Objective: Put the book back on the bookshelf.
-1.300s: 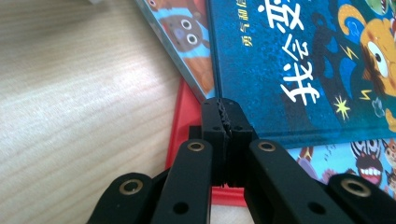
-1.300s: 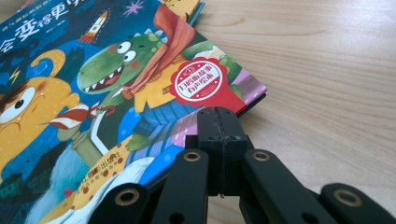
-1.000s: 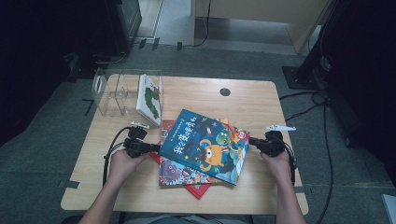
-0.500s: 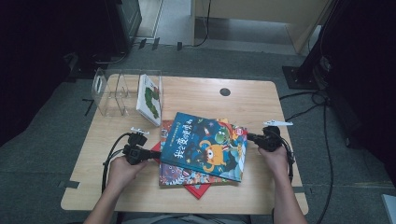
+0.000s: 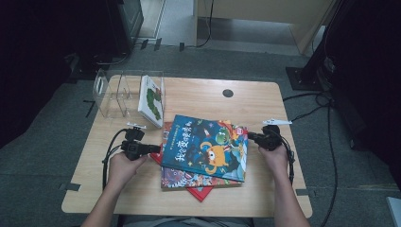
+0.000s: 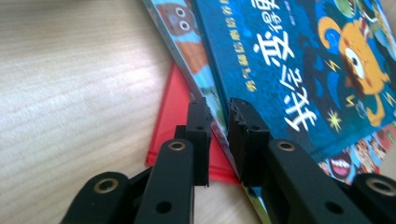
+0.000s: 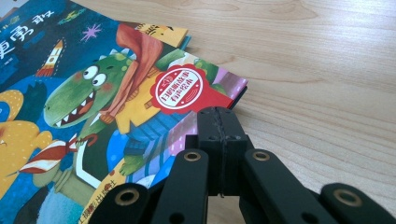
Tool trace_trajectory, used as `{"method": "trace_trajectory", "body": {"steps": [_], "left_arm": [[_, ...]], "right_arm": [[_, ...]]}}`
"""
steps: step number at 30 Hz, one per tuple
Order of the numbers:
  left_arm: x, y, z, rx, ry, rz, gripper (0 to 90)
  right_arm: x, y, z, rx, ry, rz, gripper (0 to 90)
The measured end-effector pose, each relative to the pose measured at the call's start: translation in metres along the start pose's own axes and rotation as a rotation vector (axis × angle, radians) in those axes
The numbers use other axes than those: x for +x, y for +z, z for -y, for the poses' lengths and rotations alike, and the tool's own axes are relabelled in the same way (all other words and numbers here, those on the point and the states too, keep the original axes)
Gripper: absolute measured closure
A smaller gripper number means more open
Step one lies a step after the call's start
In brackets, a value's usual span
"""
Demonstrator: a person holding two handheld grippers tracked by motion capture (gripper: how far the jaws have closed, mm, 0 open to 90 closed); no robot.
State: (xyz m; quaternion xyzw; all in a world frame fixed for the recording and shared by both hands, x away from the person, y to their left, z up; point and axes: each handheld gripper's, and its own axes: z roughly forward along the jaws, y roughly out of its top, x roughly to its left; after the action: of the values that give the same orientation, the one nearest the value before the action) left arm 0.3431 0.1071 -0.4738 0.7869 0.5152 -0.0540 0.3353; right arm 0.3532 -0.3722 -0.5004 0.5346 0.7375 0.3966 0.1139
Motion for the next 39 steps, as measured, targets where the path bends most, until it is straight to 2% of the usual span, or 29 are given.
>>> {"method": "trace_trajectory", "body": {"steps": [6, 12, 15, 24, 30, 35, 39], "left_arm": [[0.0, 0.003, -0.006, 0.004, 0.017, -0.021, 72.6], [0.002, 0.006, -0.013, 0.004, 0.02, -0.023, 66.3], [0.002, 0.008, -0.017, 0.001, 0.018, -0.021, 66.0], [-0.001, 0.019, -0.029, 0.006, 0.039, -0.01, 81.1], [0.001, 0.027, -0.033, 0.017, 0.044, -0.022, 82.4], [-0.001, 0.032, -0.034, 0.022, 0.051, -0.021, 90.0], [-0.001, 0.032, -0.033, 0.02, 0.044, -0.016, 90.0]], "right_arm": [[0.001, -0.003, 0.002, 0.001, -0.012, 0.008, 90.0], [0.005, -0.01, 0.008, 0.008, -0.021, -0.001, 90.0], [0.006, -0.012, 0.011, 0.007, -0.023, -0.002, 90.0], [0.011, -0.018, 0.022, 0.017, -0.016, -0.02, 90.0], [0.018, -0.017, 0.025, 0.023, -0.039, -0.019, 90.0], [0.018, -0.018, 0.026, 0.016, -0.023, -0.025, 90.0], [0.018, -0.017, 0.026, 0.018, -0.02, -0.029, 90.0]]}}
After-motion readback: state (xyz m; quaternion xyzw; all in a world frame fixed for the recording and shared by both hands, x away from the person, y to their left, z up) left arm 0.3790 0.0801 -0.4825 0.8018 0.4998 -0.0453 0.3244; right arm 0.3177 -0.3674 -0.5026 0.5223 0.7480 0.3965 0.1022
